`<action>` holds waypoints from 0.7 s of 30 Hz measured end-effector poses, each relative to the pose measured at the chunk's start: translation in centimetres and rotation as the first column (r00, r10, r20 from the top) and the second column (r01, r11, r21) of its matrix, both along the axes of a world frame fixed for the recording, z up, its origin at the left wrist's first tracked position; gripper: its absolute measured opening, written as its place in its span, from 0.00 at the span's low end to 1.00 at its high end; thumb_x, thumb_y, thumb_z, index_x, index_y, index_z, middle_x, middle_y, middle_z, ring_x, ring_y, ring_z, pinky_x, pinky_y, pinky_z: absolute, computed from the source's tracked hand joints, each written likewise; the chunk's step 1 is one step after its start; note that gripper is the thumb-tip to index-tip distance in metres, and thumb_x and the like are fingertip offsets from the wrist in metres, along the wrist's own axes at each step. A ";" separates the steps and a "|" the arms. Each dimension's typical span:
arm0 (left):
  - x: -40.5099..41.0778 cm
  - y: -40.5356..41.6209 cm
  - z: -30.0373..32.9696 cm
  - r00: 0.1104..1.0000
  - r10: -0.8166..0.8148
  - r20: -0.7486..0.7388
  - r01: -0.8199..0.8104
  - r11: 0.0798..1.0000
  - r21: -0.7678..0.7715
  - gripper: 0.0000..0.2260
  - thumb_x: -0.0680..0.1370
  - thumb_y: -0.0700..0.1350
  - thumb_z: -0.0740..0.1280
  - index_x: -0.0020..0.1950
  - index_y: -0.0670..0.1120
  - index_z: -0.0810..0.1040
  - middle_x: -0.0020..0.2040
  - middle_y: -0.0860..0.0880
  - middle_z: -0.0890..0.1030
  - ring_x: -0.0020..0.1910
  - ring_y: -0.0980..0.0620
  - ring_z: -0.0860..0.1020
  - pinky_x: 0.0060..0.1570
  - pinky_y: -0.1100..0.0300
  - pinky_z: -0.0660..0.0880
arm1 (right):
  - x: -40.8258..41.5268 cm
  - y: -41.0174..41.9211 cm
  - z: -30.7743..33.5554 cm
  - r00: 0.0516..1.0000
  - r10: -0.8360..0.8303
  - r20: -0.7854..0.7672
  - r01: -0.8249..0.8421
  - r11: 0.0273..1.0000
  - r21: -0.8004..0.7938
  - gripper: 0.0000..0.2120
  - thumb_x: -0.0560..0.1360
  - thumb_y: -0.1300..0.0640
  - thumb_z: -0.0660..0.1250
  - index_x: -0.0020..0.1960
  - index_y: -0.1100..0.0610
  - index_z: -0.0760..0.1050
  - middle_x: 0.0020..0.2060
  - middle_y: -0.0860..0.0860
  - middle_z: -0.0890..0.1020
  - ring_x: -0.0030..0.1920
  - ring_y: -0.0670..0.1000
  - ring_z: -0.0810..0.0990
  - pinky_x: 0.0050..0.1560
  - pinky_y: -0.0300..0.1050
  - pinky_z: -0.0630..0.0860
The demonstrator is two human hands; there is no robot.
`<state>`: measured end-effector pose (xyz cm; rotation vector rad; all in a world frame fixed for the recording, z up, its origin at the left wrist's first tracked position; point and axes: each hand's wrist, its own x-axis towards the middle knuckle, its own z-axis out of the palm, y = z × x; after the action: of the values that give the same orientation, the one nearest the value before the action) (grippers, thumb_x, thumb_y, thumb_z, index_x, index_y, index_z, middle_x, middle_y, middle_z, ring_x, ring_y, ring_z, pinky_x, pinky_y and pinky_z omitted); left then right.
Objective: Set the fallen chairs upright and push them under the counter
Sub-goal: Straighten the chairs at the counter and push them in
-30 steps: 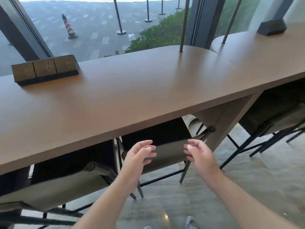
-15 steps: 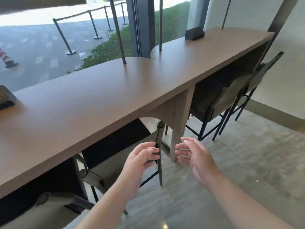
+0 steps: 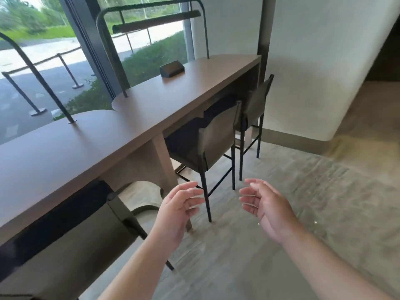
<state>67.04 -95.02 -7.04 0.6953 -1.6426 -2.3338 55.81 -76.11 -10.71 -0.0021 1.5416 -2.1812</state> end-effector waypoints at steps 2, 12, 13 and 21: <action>-2.3 2.5 0.4 1.000 -0.026 0.003 0.026 1.000 -0.009 0.20 0.67 0.46 0.67 0.59 0.43 0.80 0.51 0.43 0.84 0.46 0.49 0.82 0.49 0.54 0.74 | -1.6 3.0 0.3 1.000 -0.028 0.005 0.028 0.999 -0.025 0.09 0.80 0.58 0.60 0.55 0.56 0.78 0.40 0.53 0.84 0.38 0.50 0.82 0.37 0.43 0.77; -12.9 7.5 1.8 0.994 -0.108 -0.026 0.107 0.994 -0.033 0.20 0.68 0.46 0.67 0.59 0.44 0.80 0.53 0.43 0.84 0.47 0.49 0.83 0.52 0.52 0.74 | -9.5 9.4 1.0 0.994 -0.106 0.039 0.109 0.989 -0.103 0.09 0.80 0.60 0.60 0.55 0.57 0.77 0.39 0.54 0.83 0.37 0.50 0.82 0.35 0.41 0.77; -14.1 7.4 1.7 0.994 -0.109 -0.032 0.108 0.994 -0.022 0.20 0.68 0.46 0.67 0.59 0.44 0.80 0.53 0.43 0.84 0.47 0.49 0.83 0.51 0.53 0.75 | -10.4 9.3 0.9 0.993 -0.109 0.040 0.113 0.988 -0.103 0.09 0.80 0.60 0.60 0.55 0.57 0.77 0.39 0.54 0.83 0.37 0.50 0.82 0.35 0.41 0.77; -26.8 6.2 -1.4 0.991 -0.120 -0.054 0.126 0.985 0.121 0.20 0.69 0.45 0.64 0.60 0.43 0.80 0.51 0.43 0.84 0.46 0.49 0.82 0.49 0.53 0.74 | -21.2 8.4 0.6 0.988 -0.144 0.057 0.147 0.987 -0.063 0.09 0.79 0.61 0.61 0.56 0.58 0.77 0.40 0.56 0.83 0.37 0.51 0.81 0.37 0.43 0.76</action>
<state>40.24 -88.78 -8.40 0.5732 -1.5738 -2.5363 34.64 -67.69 -10.16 0.1493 1.4805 -2.3260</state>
